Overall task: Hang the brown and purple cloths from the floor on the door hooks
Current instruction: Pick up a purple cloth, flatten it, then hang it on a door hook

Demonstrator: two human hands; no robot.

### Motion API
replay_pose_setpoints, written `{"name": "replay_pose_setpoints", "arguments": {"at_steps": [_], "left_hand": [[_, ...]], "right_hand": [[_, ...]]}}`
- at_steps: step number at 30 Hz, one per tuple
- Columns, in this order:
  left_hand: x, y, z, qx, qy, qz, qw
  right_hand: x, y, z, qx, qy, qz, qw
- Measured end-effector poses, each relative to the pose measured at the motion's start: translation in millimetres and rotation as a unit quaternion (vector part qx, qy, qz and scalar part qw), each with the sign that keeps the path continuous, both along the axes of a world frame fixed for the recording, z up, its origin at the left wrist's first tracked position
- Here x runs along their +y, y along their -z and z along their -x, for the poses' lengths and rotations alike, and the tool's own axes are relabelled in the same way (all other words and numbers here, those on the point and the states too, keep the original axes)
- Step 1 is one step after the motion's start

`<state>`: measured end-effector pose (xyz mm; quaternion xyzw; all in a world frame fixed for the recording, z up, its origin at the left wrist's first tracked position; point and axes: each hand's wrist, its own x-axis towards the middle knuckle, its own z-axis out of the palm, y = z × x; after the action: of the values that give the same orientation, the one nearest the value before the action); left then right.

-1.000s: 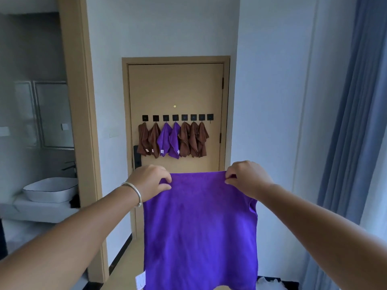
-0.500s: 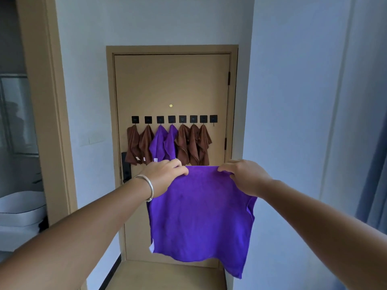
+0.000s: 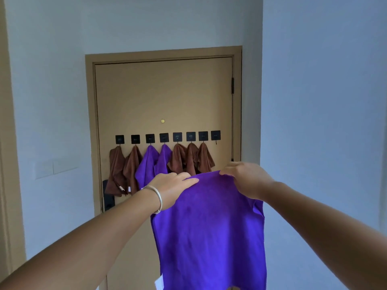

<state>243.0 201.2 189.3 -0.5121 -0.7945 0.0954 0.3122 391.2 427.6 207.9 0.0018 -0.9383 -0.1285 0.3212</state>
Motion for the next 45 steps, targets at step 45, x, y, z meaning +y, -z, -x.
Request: {"name": "replay_pose_setpoints", "arguments": {"at_steps": [45], "left_hand": [[441, -62, 447, -0.025, 0.034, -0.084, 0.996]], "right_hand": [[379, -36, 483, 0.138, 0.183, -0.039, 0.973]]}}
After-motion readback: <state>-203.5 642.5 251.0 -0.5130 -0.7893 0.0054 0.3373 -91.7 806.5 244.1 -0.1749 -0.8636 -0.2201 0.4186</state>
